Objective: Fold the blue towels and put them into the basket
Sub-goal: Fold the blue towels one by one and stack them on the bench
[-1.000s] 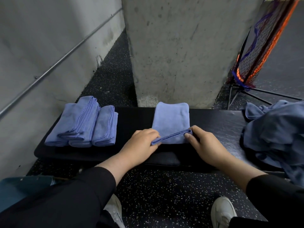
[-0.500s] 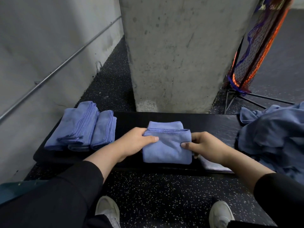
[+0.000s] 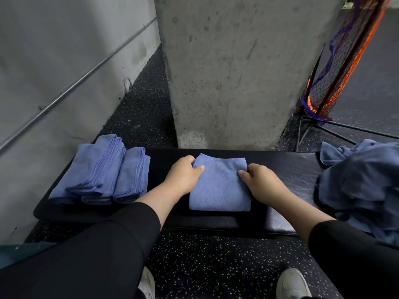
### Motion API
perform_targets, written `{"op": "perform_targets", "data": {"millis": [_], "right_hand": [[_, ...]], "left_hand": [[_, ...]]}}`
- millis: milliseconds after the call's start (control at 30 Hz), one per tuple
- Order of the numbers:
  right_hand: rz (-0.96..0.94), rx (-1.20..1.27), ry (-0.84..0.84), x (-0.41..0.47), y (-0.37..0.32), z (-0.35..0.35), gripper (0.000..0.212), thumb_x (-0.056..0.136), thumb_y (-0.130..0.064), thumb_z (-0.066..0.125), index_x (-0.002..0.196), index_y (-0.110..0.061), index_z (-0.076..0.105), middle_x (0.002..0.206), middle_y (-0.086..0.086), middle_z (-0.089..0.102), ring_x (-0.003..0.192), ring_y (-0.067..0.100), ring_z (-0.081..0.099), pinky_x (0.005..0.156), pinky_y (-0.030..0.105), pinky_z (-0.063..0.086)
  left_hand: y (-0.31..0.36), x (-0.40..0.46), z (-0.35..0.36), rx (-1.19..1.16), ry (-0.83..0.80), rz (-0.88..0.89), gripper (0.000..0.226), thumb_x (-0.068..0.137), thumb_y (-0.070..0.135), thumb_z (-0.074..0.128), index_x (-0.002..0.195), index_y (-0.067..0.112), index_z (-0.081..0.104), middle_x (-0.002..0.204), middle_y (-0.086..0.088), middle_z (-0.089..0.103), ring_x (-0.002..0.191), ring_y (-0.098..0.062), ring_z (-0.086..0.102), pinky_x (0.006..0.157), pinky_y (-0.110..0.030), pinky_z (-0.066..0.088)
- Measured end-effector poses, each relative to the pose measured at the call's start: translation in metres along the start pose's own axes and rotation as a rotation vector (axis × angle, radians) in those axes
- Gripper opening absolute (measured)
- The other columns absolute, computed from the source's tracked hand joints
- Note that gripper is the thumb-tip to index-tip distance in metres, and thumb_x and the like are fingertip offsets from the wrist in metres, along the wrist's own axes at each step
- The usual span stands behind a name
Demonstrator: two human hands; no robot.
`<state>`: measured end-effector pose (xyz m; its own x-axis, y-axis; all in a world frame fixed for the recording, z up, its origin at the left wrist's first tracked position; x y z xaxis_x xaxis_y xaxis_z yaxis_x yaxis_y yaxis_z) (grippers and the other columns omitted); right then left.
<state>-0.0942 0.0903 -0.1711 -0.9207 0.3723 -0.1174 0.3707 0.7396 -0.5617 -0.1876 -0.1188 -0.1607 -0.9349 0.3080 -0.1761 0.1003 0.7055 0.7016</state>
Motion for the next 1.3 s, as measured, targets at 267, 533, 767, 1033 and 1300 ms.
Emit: {"op": "perform_targets", "data": {"millis": [267, 533, 767, 1033, 1300], "right_hand": [[-0.012, -0.133, 0.264, 0.008, 0.000, -0.004, 0.032, 0.091, -0.054, 0.059, 0.088, -0.023, 0.053, 0.087, -0.006, 0.057, 0.084, 0.024, 0.053, 0.068, 0.037, 0.042], [-0.428, -0.340, -0.122, -0.017, -0.014, 0.042, 0.073, 0.094, -0.066, 0.015, 0.156, -0.029, 0.029, 0.166, -0.013, 0.015, 0.153, 0.008, 0.010, 0.122, 0.052, 0.015], [-0.422, -0.344, -0.171, -0.017, 0.008, 0.036, 0.080, 0.090, -0.069, 0.007, 0.160, -0.030, 0.015, 0.166, -0.019, 0.001, 0.150, -0.002, -0.005, 0.125, 0.048, 0.006], [-0.647, -0.274, -0.048, -0.042, 0.026, 0.027, 0.068, 0.085, -0.073, 0.052, 0.140, -0.034, 0.050, 0.147, -0.017, 0.040, 0.140, 0.003, 0.035, 0.116, 0.037, 0.024], [-0.617, -0.252, 0.052, -0.047, -0.001, 0.009, 0.031, 0.094, -0.052, 0.038, 0.104, -0.030, 0.057, 0.095, -0.022, 0.059, 0.092, 0.004, 0.054, 0.092, 0.036, 0.041]], "left_hand": [[0.021, -0.012, 0.008, 0.470, 0.120, 0.553, 0.038, 0.100, 0.034, 0.050, 0.136, 0.024, 0.057, 0.135, 0.004, 0.052, 0.125, -0.019, 0.048, 0.107, -0.040, 0.034], [-0.012, -0.017, 0.046, 0.706, -0.203, 0.474, 0.063, 0.104, 0.055, 0.024, 0.160, 0.032, 0.012, 0.169, 0.010, -0.004, 0.153, -0.005, -0.011, 0.125, -0.047, -0.001], [-0.019, -0.019, 0.043, 0.721, -0.279, 0.400, 0.070, 0.102, 0.062, 0.018, 0.161, 0.032, -0.004, 0.167, 0.015, -0.016, 0.151, -0.006, -0.021, 0.124, -0.053, -0.005], [-0.015, -0.043, 0.029, 0.683, -0.120, 0.688, 0.076, 0.090, 0.076, 0.027, 0.150, 0.031, 0.040, 0.161, 0.008, 0.029, 0.150, -0.008, 0.019, 0.124, -0.043, 0.009], [-0.017, -0.059, 0.019, 0.476, -0.058, 0.659, 0.035, 0.094, 0.040, 0.062, 0.126, 0.028, 0.060, 0.128, 0.012, 0.059, 0.121, -0.013, 0.052, 0.110, -0.034, 0.037]]}}
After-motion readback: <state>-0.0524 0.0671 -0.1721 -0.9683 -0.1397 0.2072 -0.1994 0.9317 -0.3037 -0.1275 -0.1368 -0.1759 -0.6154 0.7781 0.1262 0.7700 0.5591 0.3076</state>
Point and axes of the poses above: each hand's wrist, its own x-axis towards the middle knuckle, its own z-axis out of the palm, y = z × x, the point moved 5 cm from there along x, towards the middle knuckle
